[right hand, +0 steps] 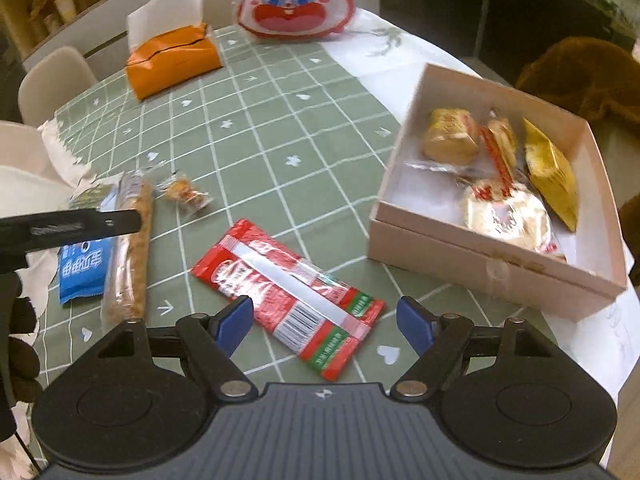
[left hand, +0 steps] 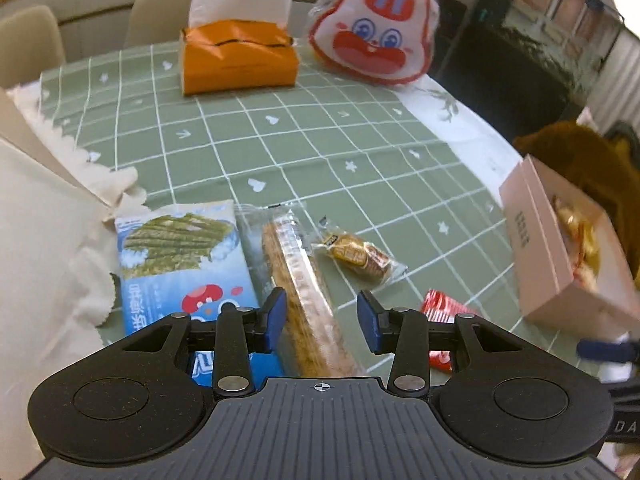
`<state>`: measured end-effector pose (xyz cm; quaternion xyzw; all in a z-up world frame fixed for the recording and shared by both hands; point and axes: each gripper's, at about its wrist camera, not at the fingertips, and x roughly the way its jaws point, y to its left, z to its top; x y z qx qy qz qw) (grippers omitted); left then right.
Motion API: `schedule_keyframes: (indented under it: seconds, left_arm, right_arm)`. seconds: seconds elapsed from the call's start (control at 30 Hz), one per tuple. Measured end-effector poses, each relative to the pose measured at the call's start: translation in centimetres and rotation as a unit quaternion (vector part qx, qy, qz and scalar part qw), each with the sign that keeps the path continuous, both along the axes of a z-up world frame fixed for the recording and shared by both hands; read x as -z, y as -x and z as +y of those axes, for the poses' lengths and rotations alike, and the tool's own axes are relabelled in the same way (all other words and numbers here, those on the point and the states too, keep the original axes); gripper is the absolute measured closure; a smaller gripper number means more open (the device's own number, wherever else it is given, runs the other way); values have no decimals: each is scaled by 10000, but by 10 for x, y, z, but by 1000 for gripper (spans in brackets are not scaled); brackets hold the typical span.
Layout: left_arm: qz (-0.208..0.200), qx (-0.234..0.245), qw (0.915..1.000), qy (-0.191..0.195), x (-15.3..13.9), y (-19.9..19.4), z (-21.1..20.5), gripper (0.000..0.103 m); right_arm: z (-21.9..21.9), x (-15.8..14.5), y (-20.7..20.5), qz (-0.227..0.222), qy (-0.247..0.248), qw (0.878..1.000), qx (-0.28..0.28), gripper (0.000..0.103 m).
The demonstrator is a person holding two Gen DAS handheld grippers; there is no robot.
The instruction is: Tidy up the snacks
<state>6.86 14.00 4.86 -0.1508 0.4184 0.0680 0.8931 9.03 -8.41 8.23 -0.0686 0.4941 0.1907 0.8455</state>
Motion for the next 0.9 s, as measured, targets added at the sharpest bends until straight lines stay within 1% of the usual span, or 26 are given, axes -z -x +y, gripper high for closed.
schedule_keyframes:
  seconds: [0.07, 0.13, 0.3, 0.43, 0.57, 0.63, 0.7, 0.77, 0.9]
  left_arm:
    - [71, 128, 9998, 151, 3, 6, 0, 65]
    - [155, 266, 9989, 363, 8, 16, 1, 66]
    - [222, 433, 9958, 772, 10, 33, 5, 65]
    - [270, 437, 9955, 794, 10, 37, 5, 65]
    - [293, 455, 9951, 822, 8, 40, 4, 65]
    - [278, 463, 9950, 840, 8, 41, 3, 65]
    - [247, 482, 9949, 855, 9, 41, 3, 65]
    - [221, 536, 9945, 869, 9, 41, 1, 65]
    - [223, 848, 9917, 940, 9, 41, -9, 66]
  right_arm:
    - [8, 2, 0, -34, 173, 9997, -138, 22]
    - [13, 7, -2, -36, 305, 9993, -203, 22]
    - [23, 25, -14, 152, 290, 9991, -263, 22]
    - [35, 36, -21, 76, 465, 9982, -377, 22]
    - [31, 36, -21, 210, 231, 9990, -318, 22]
    - [30, 36, -18, 278, 174, 9988, -352, 30]
    - [29, 34, -13, 232, 190, 9987, -405, 40]
    - [27, 32, -9, 297, 169, 9984, -442, 49]
    - [17, 29, -3, 527, 3, 9981, -309, 56]
